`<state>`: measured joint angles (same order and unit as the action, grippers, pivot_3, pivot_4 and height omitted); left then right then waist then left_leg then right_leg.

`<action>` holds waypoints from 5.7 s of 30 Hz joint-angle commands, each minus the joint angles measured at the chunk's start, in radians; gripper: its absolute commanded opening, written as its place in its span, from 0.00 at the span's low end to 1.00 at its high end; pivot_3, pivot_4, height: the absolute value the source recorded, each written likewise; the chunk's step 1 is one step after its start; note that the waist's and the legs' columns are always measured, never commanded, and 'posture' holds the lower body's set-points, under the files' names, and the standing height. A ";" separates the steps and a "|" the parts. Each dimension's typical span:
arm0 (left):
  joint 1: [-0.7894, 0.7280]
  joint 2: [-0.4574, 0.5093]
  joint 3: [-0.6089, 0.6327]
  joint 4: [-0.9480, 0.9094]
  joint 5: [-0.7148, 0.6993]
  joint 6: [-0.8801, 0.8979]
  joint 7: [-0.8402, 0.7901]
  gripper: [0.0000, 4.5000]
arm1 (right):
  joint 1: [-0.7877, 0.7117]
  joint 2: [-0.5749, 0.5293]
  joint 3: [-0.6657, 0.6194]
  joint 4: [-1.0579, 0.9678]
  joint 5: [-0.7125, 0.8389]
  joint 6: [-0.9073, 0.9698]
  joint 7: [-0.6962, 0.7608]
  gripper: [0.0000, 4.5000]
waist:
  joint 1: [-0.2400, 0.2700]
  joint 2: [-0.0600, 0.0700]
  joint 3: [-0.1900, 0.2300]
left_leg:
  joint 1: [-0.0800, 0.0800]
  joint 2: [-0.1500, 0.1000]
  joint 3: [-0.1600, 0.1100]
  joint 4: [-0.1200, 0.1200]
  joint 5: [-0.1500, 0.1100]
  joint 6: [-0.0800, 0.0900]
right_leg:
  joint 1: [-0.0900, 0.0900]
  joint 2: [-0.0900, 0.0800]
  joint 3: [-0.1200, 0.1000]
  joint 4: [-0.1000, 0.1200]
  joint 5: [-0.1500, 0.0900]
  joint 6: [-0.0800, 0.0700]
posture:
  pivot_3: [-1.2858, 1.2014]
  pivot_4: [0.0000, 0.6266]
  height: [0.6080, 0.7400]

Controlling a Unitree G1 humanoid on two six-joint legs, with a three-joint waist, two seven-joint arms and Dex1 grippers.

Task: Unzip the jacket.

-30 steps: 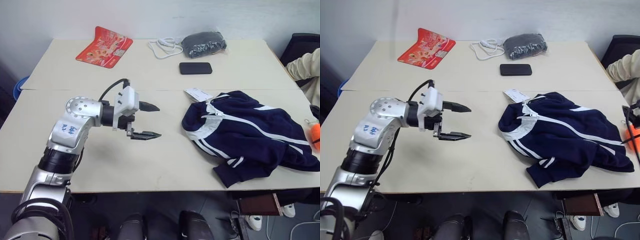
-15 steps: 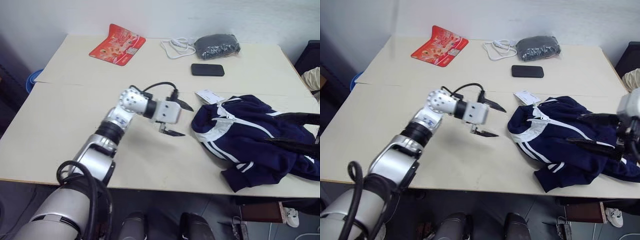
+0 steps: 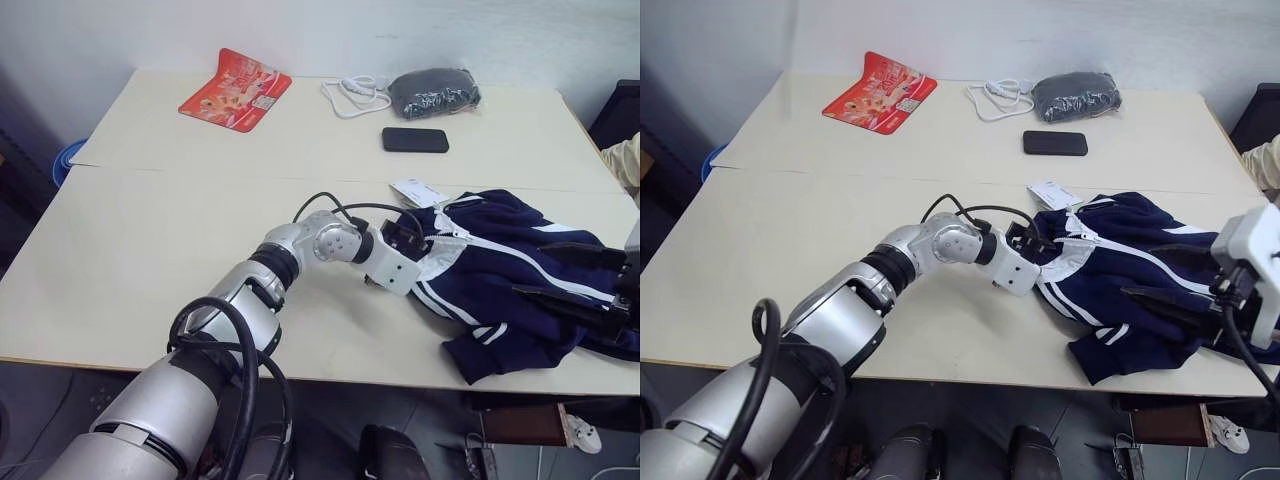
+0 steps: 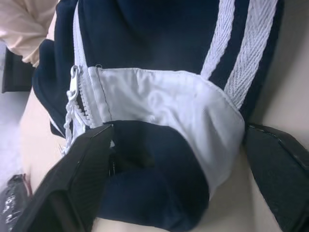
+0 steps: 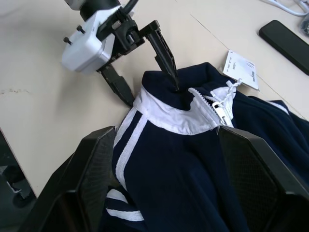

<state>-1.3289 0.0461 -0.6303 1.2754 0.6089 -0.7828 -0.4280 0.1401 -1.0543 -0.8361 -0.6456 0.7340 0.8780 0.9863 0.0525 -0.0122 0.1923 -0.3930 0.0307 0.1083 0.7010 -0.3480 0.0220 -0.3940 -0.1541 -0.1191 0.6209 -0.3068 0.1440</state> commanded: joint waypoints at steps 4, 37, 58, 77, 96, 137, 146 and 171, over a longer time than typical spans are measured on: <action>0.004 0.011 -0.002 0.021 0.034 -0.021 0.059 0.44 | 0.057 0.014 -0.072 -0.026 -0.020 -0.003 -0.011 0.78 | -0.002 0.000 0.000 | 0.000 0.000 0.000 0.000 0.000 0.000 | 0.000 0.000 0.000 0.000 0.000 0.000 | 0.52 0.24 1.00; 0.030 0.148 0.056 -0.021 0.014 -0.043 0.035 0.00 | -0.014 -0.113 0.460 0.966 -0.885 -1.013 -0.131 0.51 | -0.040 0.000 0.000 | 0.003 0.000 0.011 -0.003 0.002 -0.001 | 0.001 0.000 0.000 0.000 0.000 0.000 | 0.52 0.24 1.00; 0.462 0.649 0.307 -0.633 -0.318 0.049 -0.333 0.00 | -0.408 0.050 0.816 0.718 -0.882 -1.006 -0.080 0.01 | -0.080 0.001 -0.001 | 0.003 0.002 0.009 -0.002 0.002 -0.002 | 0.000 0.001 0.000 0.003 0.000 0.000 | 0.52 0.24 1.00; 1.404 0.842 0.658 -1.647 -0.293 0.634 -0.313 0.00 | -0.037 -0.021 0.709 0.446 -0.610 -1.026 0.178 0.01 | -0.046 0.001 -0.001 | 0.009 0.003 0.006 -0.001 0.001 -0.002 | 0.003 0.000 0.004 0.005 -0.001 -0.001 | 0.52 0.24 1.00; 1.462 0.791 0.704 -1.728 -0.408 0.850 -0.313 0.54 | -0.004 -0.038 0.701 0.636 -0.701 -1.250 0.101 0.06 | -0.050 0.001 -0.004 | 0.024 0.005 0.006 -0.005 -0.001 -0.003 | 0.016 0.001 0.005 0.001 -0.001 -0.003 | 0.52 0.24 1.00; 0.298 0.633 0.796 -0.521 -1.143 1.928 -0.359 1.00 | -0.579 0.056 0.633 0.055 0.121 -0.194 -0.172 0.98 | -0.030 0.001 -0.006 | 0.004 0.005 0.013 0.000 -0.003 -0.005 | -0.002 0.005 0.002 0.006 -0.002 -0.004 | 0.52 0.24 1.00; 0.200 0.498 0.871 -0.333 -1.126 1.889 -0.267 1.00 | -0.559 0.053 0.628 0.044 0.100 -0.199 -0.179 0.98 | -0.030 0.000 -0.006 | 0.004 0.005 0.013 0.001 -0.003 -0.005 | -0.002 0.005 0.002 0.006 -0.002 -0.004 | 0.52 0.24 1.00; 0.157 0.514 0.991 -0.201 -1.102 1.971 -0.170 1.00 | -0.465 0.060 0.584 -0.001 0.048 -0.219 -0.195 0.98 | -0.048 -0.002 -0.005 | 0.004 0.005 0.013 0.000 -0.003 -0.005 | -0.002 0.005 0.002 0.006 -0.002 -0.004 | 0.52 0.24 1.00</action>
<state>-1.1735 0.5656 0.3387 1.0883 -0.4766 1.1888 -0.6057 -0.3217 -0.9993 -0.2223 -0.6237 0.7863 0.6776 0.7923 0.0045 -0.0143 0.1869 -0.3893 0.0351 0.1207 0.7009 -0.3505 0.0168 -0.3959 -0.1496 -0.1172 0.6270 -0.3089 0.1404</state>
